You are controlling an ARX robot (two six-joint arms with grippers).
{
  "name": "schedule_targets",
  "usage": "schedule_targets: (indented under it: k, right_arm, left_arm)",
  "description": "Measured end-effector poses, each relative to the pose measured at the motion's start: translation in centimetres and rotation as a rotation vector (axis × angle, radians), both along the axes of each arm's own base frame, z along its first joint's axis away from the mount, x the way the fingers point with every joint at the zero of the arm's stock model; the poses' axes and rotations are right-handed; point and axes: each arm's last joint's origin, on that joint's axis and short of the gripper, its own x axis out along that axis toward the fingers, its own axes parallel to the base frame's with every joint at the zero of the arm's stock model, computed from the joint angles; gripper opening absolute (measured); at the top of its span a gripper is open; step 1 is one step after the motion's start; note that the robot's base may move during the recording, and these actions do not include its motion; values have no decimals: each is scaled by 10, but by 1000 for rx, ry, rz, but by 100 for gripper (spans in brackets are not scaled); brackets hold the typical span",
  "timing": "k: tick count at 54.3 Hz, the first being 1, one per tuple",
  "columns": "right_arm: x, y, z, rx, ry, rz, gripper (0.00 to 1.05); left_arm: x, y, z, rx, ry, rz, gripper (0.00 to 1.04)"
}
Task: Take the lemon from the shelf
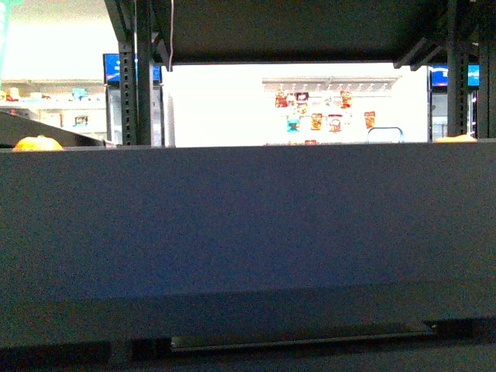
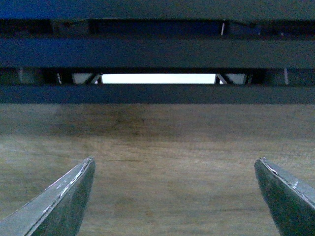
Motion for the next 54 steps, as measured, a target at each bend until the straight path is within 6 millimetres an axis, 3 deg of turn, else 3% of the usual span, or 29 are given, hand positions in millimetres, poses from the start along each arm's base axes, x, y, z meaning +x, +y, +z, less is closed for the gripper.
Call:
schedule_targets:
  k: [54]
  right_arm:
    - [0,0,0,3,1,1,97]
  left_arm:
    - [0,0,0,0,0,0,97]
